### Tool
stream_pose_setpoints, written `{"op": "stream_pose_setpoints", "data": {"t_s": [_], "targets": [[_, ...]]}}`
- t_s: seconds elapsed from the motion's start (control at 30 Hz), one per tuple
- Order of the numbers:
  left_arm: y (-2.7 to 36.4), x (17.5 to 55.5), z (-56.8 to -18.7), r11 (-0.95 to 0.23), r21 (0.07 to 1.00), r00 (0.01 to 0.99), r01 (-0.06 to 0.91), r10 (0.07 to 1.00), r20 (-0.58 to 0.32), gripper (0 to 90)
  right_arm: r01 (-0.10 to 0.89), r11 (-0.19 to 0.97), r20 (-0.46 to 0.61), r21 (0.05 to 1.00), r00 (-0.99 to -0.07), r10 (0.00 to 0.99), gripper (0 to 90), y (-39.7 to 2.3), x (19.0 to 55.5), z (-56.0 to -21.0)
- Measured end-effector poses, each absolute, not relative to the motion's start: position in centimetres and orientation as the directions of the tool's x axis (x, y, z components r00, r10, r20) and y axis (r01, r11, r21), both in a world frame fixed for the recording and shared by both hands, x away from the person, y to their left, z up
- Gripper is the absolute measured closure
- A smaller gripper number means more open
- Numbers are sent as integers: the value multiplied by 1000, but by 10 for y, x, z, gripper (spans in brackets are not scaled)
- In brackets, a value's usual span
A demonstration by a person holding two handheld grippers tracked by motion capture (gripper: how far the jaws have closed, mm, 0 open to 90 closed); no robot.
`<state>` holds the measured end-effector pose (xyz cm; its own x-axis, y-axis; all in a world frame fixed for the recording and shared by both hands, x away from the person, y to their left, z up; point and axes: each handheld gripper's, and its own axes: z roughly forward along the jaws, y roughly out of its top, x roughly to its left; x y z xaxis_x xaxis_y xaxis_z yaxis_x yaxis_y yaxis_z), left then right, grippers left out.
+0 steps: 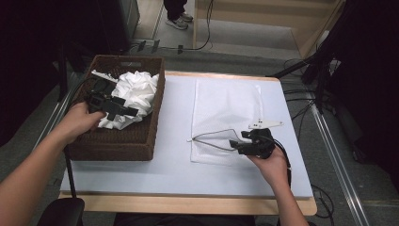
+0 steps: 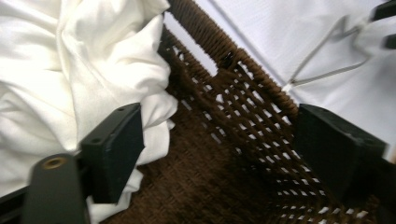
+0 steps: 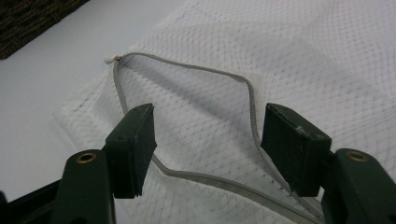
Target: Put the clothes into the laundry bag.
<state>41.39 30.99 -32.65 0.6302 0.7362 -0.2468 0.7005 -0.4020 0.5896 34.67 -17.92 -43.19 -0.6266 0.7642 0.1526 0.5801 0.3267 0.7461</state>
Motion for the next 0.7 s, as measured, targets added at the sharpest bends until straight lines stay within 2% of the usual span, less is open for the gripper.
{"op": "stream_pose_setpoints", "data": {"t_s": [0.1,0.2,0.53,0.63,0.7], "targets": [[313,419,-327,-398,588,620,704,748,-237,146,580,326,153,746,-626,764,364,-179,346,-432],[318,429,-328,-390,595,607,703,765,-216,0,580,326,154,747,-627,763,364,-179,346,-431],[328,461,-337,-329,593,542,735,811,-221,0,581,328,154,745,-628,763,364,-179,346,-432],[332,471,-344,-338,560,536,756,810,-236,0,581,329,155,744,-629,762,363,-180,345,-432],[335,478,-351,-312,545,500,778,833,-237,0,580,330,151,744,-628,763,363,-181,344,-432]]}}
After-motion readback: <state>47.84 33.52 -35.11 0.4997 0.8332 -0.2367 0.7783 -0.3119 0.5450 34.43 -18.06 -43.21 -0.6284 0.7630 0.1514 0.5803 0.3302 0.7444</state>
